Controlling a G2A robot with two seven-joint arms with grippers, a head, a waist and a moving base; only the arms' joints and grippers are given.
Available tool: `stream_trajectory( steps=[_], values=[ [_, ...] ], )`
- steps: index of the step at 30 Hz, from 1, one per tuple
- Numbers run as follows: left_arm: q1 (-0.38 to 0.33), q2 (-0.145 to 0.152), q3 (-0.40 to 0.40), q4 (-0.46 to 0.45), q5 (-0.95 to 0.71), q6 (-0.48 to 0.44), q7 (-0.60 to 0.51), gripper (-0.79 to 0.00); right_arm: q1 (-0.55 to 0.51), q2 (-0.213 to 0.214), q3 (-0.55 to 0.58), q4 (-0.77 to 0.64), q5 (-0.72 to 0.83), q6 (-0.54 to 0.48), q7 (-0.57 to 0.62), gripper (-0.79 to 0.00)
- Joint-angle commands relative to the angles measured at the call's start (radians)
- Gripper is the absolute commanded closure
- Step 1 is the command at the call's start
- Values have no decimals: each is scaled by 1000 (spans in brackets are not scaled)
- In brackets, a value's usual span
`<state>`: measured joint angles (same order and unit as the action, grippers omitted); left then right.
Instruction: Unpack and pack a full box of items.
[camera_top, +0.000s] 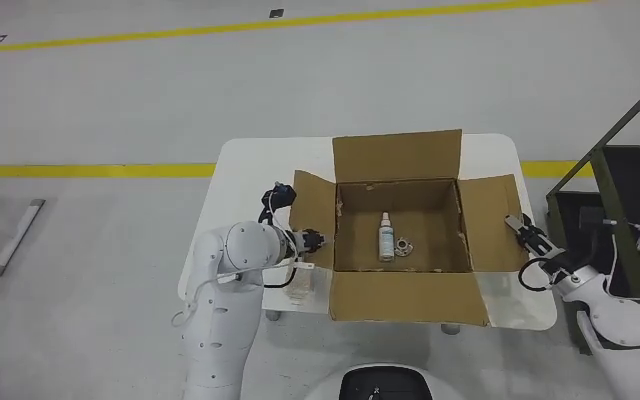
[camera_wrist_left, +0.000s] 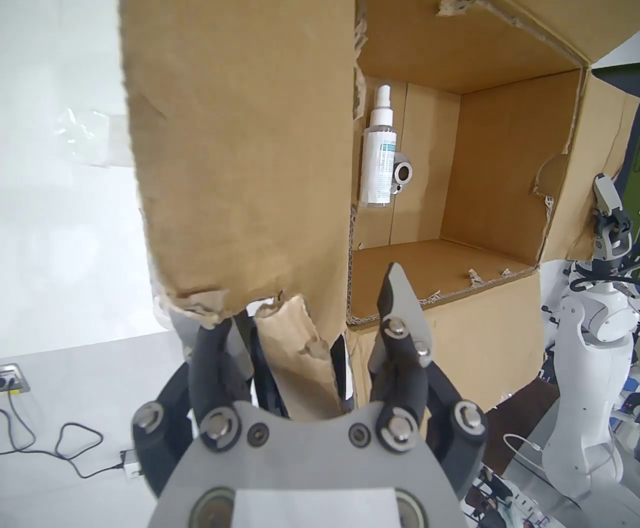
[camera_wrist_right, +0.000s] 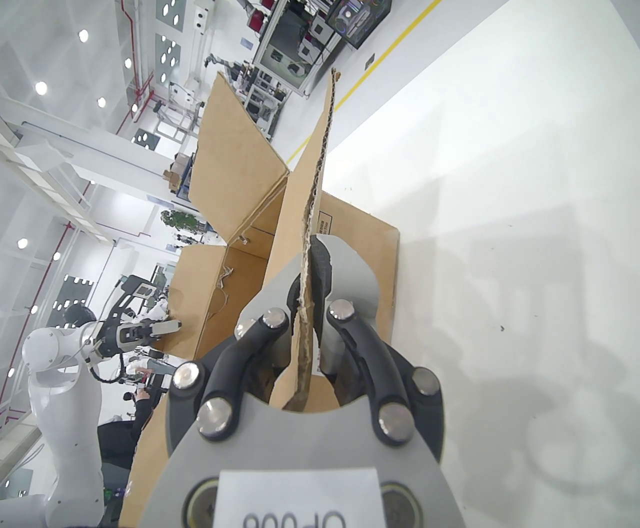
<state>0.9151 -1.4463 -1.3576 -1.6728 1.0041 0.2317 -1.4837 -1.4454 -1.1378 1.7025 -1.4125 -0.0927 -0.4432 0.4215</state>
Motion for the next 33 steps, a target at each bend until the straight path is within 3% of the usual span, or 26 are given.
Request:
stream_trajectory(
  steps=[1,12,18,20,21,22,33],
  values=[
    [-3,4,2,-2,29,1,2,-785,1,0,-1,1,1,0,0,0],
    [-6,24,45,33,277,-13,27,-785,4,3,-3,17,-10,0,-7,0],
    [0,22,68,52,288,3,32,-785,11,4,-13,26,-18,2,-8,-18],
    [-2,21,58,44,242,15,33,-785,12,4,-13,24,-15,0,-13,-169],
    [-5,21,54,38,231,8,38,-785,12,4,-11,22,-12,-1,-17,-388],
    [-7,22,47,29,222,2,46,-785,10,5,-7,15,-11,-2,-22,-767],
    [-1,33,-17,-102,104,-90,141,-785,-50,14,111,-195,-123,3,-185,-785]
  ],
)
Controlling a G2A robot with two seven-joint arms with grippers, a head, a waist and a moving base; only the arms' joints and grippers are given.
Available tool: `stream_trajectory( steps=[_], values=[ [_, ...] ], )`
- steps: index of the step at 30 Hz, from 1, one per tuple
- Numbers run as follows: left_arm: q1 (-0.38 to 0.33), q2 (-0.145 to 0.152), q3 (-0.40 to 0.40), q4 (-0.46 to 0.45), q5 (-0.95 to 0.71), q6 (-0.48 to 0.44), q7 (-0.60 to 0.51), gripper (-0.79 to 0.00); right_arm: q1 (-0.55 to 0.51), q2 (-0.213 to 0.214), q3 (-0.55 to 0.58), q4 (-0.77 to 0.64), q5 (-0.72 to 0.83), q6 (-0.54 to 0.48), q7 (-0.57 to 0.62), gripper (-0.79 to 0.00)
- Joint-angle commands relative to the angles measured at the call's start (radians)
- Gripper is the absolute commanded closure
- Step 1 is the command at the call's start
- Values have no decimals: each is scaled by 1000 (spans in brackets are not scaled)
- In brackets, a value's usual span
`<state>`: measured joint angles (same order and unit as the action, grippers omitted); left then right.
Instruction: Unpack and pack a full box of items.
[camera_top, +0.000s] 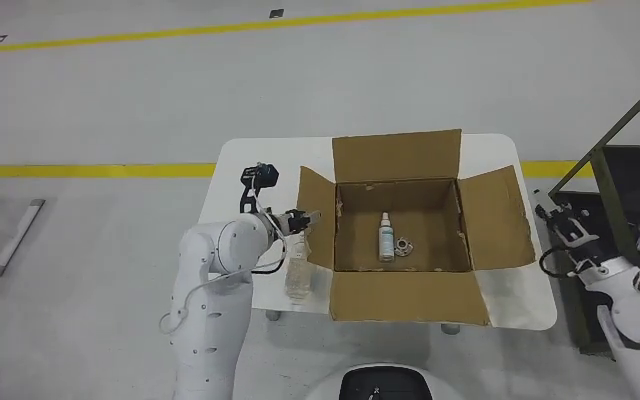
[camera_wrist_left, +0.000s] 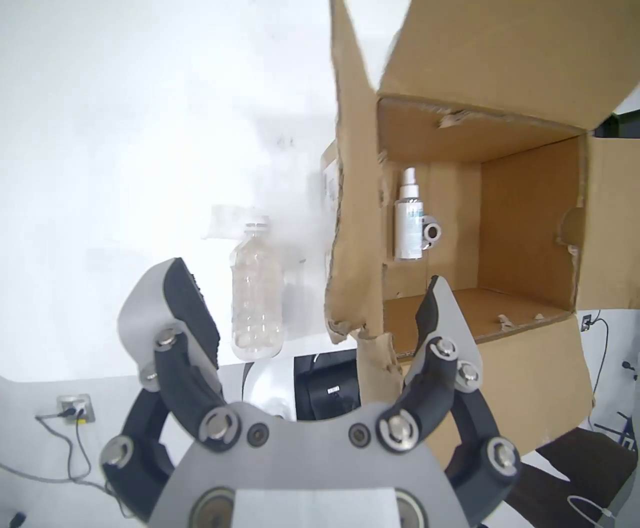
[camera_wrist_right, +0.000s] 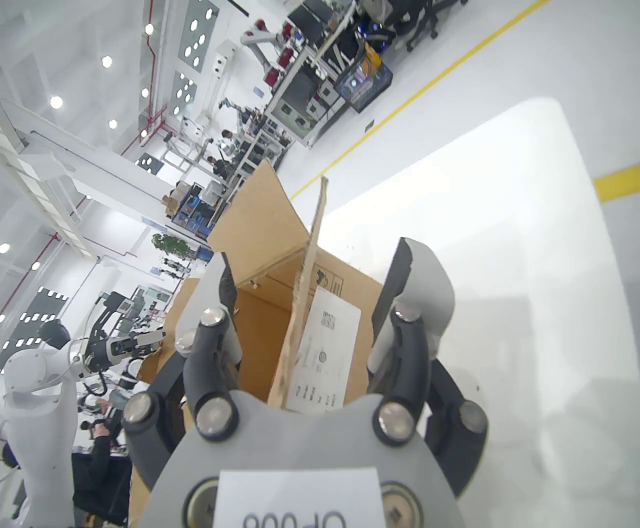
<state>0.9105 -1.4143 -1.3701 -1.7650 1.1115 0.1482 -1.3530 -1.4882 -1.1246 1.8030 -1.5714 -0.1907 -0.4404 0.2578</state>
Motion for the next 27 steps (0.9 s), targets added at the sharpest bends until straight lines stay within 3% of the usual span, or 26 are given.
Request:
stream_trajectory(
  steps=[1,6,12,13,14,15,21,27],
  values=[
    [6,3,-6,-18,3,-18,20,-785,-16,0,18,-66,-48,3,-42,-785],
    [12,8,-6,-58,-4,-19,18,-785,-50,0,14,-237,-222,15,-102,-785],
    [13,13,0,-77,-19,-27,9,-785,-30,-3,-112,-320,-406,29,-56,-785],
    [13,13,0,-77,-19,-27,9,-785,-16,-4,-137,-316,-432,30,-53,-385],
    [13,13,0,-77,-19,-27,9,-785,-3,-6,-167,-312,-448,27,-49,-252],
    [13,13,0,-77,-19,-27,9,-785,9,-8,-195,-305,-461,24,-45,0],
    [13,13,0,-77,-19,-27,9,-785,83,-18,-329,-194,-508,15,-21,0],
    [13,13,0,-77,-19,-27,9,-785,86,-19,-334,-182,-504,15,-24,0]
  ],
)
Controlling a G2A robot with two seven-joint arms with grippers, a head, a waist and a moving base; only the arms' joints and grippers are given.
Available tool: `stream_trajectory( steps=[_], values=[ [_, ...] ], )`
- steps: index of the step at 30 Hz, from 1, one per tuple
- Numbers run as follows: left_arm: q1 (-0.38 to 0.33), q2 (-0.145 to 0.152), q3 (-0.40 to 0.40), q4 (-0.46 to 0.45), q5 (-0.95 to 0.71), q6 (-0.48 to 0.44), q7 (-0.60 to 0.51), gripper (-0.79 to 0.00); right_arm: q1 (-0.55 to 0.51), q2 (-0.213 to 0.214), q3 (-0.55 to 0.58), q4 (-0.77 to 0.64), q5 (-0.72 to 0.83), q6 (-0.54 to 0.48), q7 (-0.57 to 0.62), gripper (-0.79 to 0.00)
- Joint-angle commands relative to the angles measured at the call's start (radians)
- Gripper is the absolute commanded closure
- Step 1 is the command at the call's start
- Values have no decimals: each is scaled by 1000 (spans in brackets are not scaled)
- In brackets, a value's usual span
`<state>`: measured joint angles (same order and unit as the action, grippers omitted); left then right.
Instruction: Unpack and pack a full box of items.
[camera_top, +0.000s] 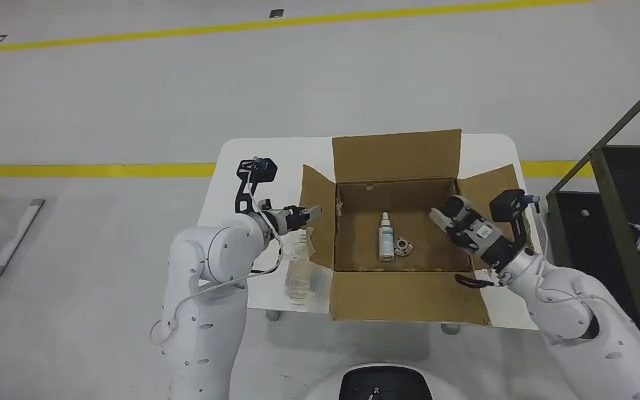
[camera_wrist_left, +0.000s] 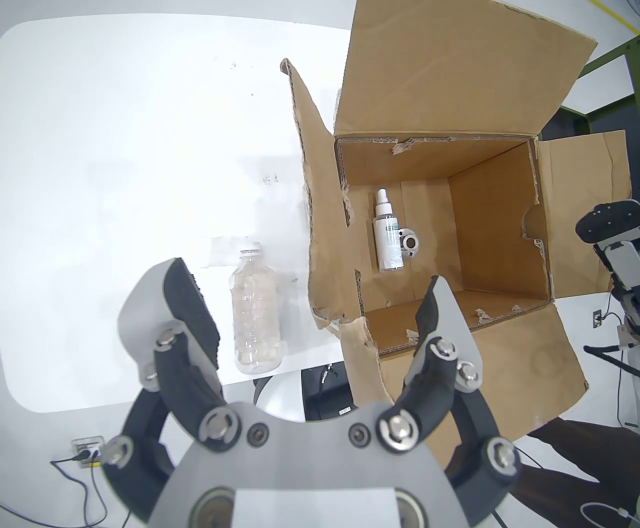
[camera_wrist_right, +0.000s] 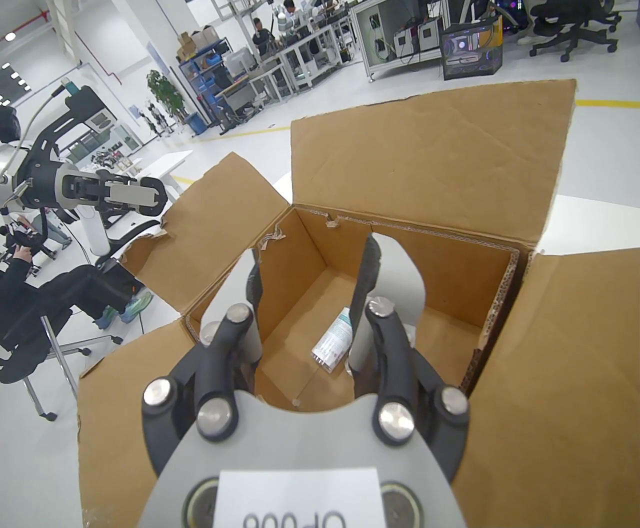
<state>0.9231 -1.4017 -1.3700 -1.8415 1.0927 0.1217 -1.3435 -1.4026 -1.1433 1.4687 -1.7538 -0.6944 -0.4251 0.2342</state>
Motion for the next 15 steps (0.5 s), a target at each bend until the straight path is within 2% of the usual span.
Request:
stream_trajectory(
  steps=[1,9,13,15],
  values=[
    [0,0,0,0,0,0,0,-785,0,0,0,0,0,0,0,0],
    [0,0,0,0,0,0,0,-785,0,0,0,0,0,0,0,0],
    [0,0,0,0,0,0,0,-785,25,5,-25,-113,-263,43,3,0],
    [0,0,0,0,0,0,0,-785,34,1,-59,-131,-313,93,13,0]
  ],
)
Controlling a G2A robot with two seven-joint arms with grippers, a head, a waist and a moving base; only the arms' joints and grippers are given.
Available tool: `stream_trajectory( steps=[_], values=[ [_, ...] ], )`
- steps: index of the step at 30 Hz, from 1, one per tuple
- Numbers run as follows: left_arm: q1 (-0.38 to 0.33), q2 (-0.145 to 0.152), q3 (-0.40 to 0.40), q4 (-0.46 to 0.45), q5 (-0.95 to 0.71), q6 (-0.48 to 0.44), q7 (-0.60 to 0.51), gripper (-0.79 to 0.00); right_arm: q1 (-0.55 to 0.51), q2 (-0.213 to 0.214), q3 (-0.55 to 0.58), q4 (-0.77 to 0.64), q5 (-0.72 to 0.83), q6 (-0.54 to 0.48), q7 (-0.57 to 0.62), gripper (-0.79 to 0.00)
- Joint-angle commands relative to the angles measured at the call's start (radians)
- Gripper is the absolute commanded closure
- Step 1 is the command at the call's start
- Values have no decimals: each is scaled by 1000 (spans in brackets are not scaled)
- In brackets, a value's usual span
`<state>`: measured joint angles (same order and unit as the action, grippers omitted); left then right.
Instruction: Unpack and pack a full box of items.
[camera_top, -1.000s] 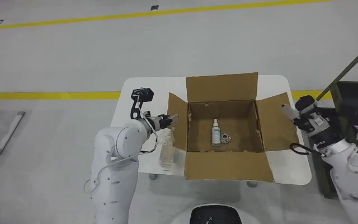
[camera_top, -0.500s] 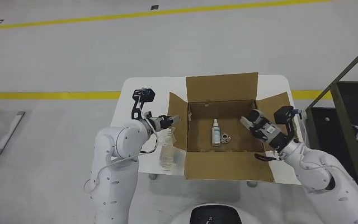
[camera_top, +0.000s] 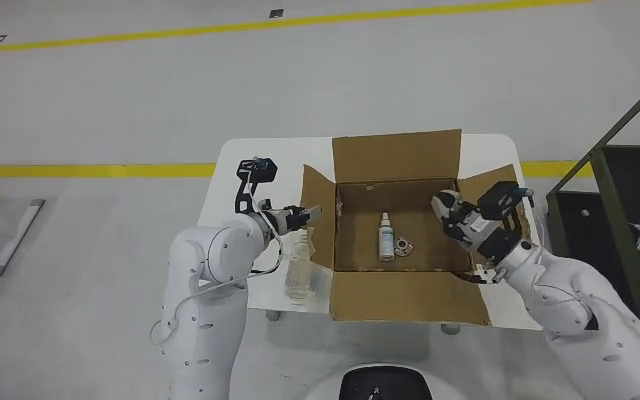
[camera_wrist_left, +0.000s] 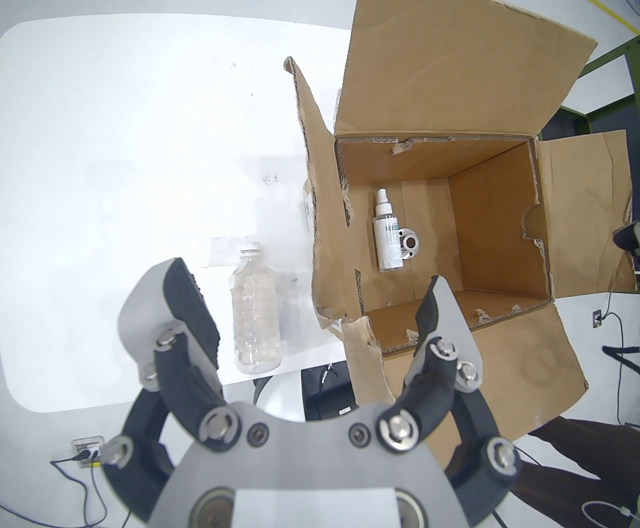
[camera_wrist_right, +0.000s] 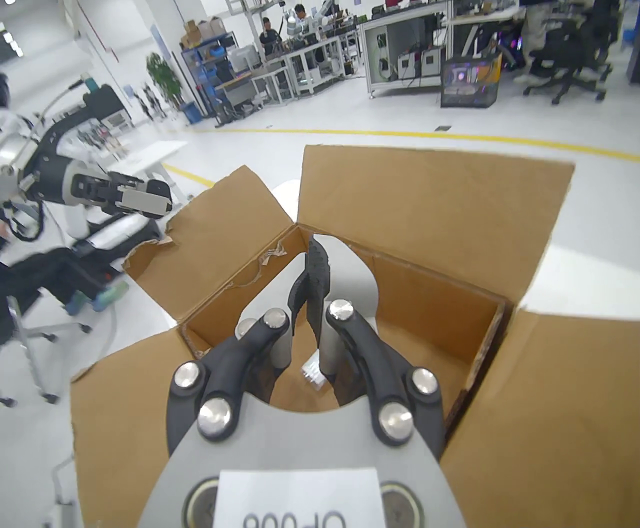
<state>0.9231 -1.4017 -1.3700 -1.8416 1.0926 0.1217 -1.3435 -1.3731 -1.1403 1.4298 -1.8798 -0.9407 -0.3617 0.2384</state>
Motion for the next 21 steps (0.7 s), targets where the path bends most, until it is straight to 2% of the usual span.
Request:
stream_trajectory(
  steps=[1,7,11,16,21],
  values=[
    [0,0,0,0,0,0,0,-785,14,-6,-41,-5,-70,58,24,0],
    [0,0,0,0,0,0,0,-785,136,-31,-195,78,-158,258,189,0],
    [0,0,0,0,0,0,0,-785,183,-50,-259,158,-149,381,231,0],
    [0,0,0,0,0,0,0,-785,201,-57,-268,204,-122,405,234,0],
    [25,4,11,-12,67,-8,141,-785,201,-57,-268,204,-122,405,234,0]
  ],
)
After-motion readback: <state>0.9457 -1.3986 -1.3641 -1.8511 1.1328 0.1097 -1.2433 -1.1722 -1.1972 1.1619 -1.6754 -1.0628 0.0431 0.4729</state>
